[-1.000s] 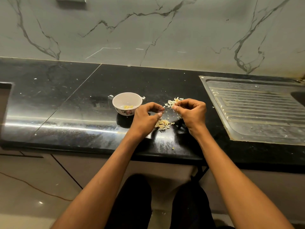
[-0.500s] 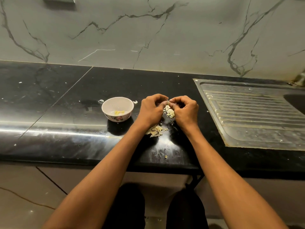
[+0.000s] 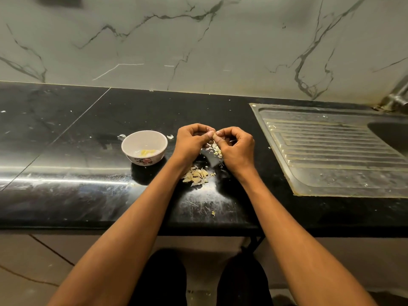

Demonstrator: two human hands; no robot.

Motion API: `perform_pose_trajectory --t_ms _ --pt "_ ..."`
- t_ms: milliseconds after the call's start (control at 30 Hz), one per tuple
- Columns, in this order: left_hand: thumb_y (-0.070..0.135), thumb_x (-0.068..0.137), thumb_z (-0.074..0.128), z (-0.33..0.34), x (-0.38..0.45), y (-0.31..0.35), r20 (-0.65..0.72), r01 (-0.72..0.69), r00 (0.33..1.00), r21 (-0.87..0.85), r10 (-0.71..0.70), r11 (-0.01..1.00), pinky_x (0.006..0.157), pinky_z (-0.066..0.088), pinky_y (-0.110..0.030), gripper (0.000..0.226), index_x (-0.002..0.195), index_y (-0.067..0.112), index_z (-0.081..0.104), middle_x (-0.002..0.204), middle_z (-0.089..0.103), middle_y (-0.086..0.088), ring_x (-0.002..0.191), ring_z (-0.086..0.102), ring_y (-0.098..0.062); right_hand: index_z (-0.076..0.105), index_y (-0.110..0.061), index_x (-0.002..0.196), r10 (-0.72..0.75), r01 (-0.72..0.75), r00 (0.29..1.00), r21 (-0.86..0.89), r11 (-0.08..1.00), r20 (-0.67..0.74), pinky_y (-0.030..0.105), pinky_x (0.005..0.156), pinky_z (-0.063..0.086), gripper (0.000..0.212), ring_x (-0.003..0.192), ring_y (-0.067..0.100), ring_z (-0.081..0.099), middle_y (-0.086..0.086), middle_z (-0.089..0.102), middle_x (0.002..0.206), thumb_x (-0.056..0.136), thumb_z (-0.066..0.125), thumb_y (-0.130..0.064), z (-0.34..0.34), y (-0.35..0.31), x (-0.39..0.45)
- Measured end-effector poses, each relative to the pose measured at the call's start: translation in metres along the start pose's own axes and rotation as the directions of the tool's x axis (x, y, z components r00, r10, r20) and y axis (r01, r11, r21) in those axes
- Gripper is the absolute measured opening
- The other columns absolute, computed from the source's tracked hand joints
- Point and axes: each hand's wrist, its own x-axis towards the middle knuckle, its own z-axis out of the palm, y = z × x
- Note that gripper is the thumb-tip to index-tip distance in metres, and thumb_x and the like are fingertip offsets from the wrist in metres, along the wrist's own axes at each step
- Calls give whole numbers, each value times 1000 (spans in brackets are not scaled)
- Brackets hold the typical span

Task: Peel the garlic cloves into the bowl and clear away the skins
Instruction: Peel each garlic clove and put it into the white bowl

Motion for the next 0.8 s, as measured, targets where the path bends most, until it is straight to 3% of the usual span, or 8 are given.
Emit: perform_pose_trajectory --t_ms 233,533,800 --pt "-2 94 68 -4 -3 6 -22 -40 999 20 40 999 64 54 -20 4 97 -3 71 77 68 -8 63 63 -8 81 -15 80 -44 44 999 -47 998 -11 22 61 54 4 66 11 68 -4 75 79 80 85 -13 0 0 -4" --pt "-1 89 75 -6 -7 5 -21 -61 998 41 61 997 67 55 -24 6 94 2 75 77 72 -5 69 66 -9 82 -14 79 -53 52 998 -31 998 -25 14 60 49 7 63 3 66 -5 75 76 78 84 -8 -1 -1 -4" --pt "-9 81 78 -7 -10 7 -68 -87 994 33 89 996 66 54 -19 17 84 8 75 77 75 -5 69 70 -8 80 -19 79 46 -51 998 105 993 45 29 66 60 11 70 17 74 -2 77 75 81 85 -9 -5 -7 -5"
